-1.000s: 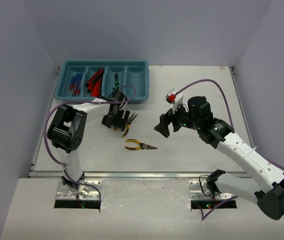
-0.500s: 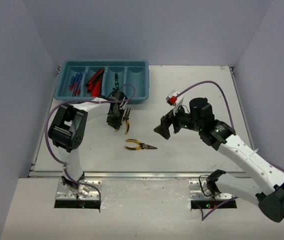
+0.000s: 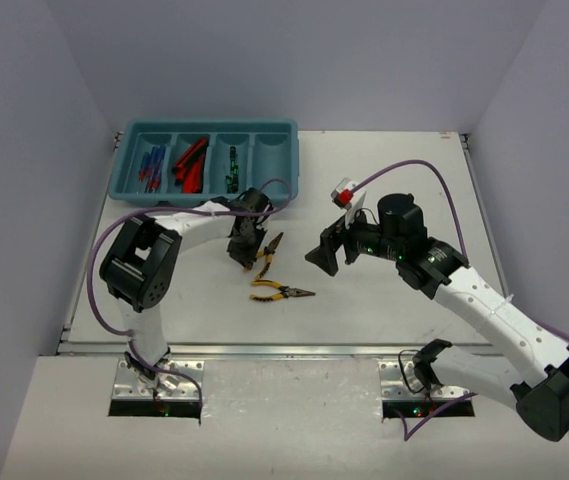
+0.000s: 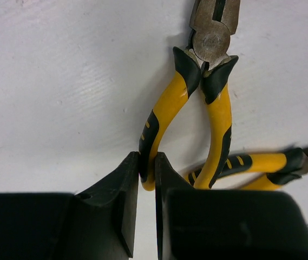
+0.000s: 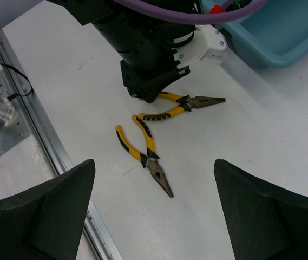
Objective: Sort the tools into containers
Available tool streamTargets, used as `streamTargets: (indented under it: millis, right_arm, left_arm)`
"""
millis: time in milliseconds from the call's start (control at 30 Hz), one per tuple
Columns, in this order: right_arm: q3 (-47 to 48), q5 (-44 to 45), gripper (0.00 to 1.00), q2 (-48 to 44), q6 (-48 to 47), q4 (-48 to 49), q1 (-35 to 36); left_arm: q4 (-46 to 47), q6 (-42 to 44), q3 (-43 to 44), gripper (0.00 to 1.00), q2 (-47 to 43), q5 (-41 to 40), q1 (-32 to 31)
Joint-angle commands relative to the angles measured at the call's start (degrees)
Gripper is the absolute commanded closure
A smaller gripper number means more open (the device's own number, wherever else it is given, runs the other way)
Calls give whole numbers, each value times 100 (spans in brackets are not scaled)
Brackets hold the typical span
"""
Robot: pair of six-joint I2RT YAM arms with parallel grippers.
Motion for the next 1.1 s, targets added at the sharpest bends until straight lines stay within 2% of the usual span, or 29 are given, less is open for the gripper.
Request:
streamTargets:
  millis: [0, 200, 333, 467, 533, 733, 900, 1067]
  right_arm:
    - [39, -29, 11, 42, 35, 274, 10]
    - [-13, 26, 13, 5, 80, 371, 10]
    - [-115, 378, 14, -220, 223, 539, 10]
    - [-386, 1048, 6, -745, 553, 1021, 9]
    - [-470, 1303, 1, -1041, 648, 1092, 2]
    - [-494, 1570, 1, -1461, 607, 877, 10]
    - [-533, 1675, 1, -1512, 555, 825, 2]
    - [-531, 1544, 1, -1355, 571, 791, 6]
  left_arm:
    - [-85, 1, 266, 100, -722, 193, -32]
    - [167, -59, 16, 100, -1328, 533, -91]
    - [175, -76, 38, 100, -1636, 576, -92]
    - [154, -227, 415, 100, -1804, 58, -92]
    - [24, -340, 834, 100, -1627, -462, -42]
    - [-97, -762, 2330, 100, -930, -943, 466]
    - [-397, -712, 4113, 100, 454, -1375, 708]
    - [-501, -810, 5682, 100, 1731, -993, 1034]
